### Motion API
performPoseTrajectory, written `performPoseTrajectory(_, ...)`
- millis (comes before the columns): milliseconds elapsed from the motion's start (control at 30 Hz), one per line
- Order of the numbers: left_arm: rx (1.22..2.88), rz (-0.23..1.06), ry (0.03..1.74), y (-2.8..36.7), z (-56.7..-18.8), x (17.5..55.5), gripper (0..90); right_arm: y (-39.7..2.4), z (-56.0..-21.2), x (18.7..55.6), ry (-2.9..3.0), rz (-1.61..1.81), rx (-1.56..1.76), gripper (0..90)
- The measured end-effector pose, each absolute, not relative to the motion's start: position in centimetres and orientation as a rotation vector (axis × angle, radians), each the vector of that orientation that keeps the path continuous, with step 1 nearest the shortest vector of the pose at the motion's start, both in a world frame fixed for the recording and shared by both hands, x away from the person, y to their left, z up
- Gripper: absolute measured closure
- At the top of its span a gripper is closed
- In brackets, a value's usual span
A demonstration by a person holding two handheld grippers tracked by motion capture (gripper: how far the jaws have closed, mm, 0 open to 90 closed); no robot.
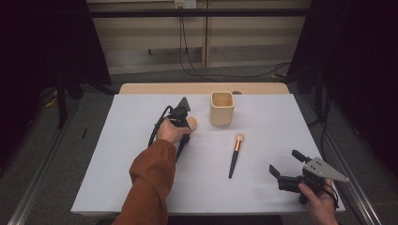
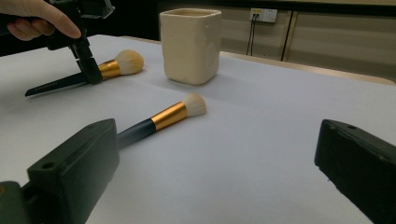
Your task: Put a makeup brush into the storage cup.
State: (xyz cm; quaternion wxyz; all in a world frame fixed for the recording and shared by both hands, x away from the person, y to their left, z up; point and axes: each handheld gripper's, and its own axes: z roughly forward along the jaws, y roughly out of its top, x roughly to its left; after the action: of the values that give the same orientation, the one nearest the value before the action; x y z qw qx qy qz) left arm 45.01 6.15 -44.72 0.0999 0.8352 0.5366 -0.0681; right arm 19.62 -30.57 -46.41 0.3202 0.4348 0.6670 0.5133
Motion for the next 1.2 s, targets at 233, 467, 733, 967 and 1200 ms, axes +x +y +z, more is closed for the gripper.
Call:
performPoseTrajectory(233, 2.415, -0.171, 1.538, 7.6, -44.2, 44.7, 72.4, -30.6, -46.4, 19.6, 1.75, 1.353, 1.148, 0.0)
performPoseTrajectory(467, 2.382, -0.127, 1.39, 8.4, -43.3, 44.1, 72.4, -30.6, -46.4, 19.6, 1.75, 1.351, 1.149, 0.0)
performPoseTrajectory(733, 2.288, -0.049, 1.375, 9.4, -42.8, 43.8, 72.4, -30.6, -46.4, 19.6, 1.751, 1.351, 1.149, 0.0)
performPoseTrajectory(967, 2.19, 0.037, 1.317, 10.2, -42.1, 43.2, 72.3, -30.6, -46.4, 19.7, 1.753, 1.351, 1.153, 0.0)
performPoseTrajectory(1200, 2.114, 0.103, 1.22, 10.6, -41.8, 42.5, 72.3, -30.6, -46.4, 19.6, 1.752, 1.353, 1.151, 0.0)
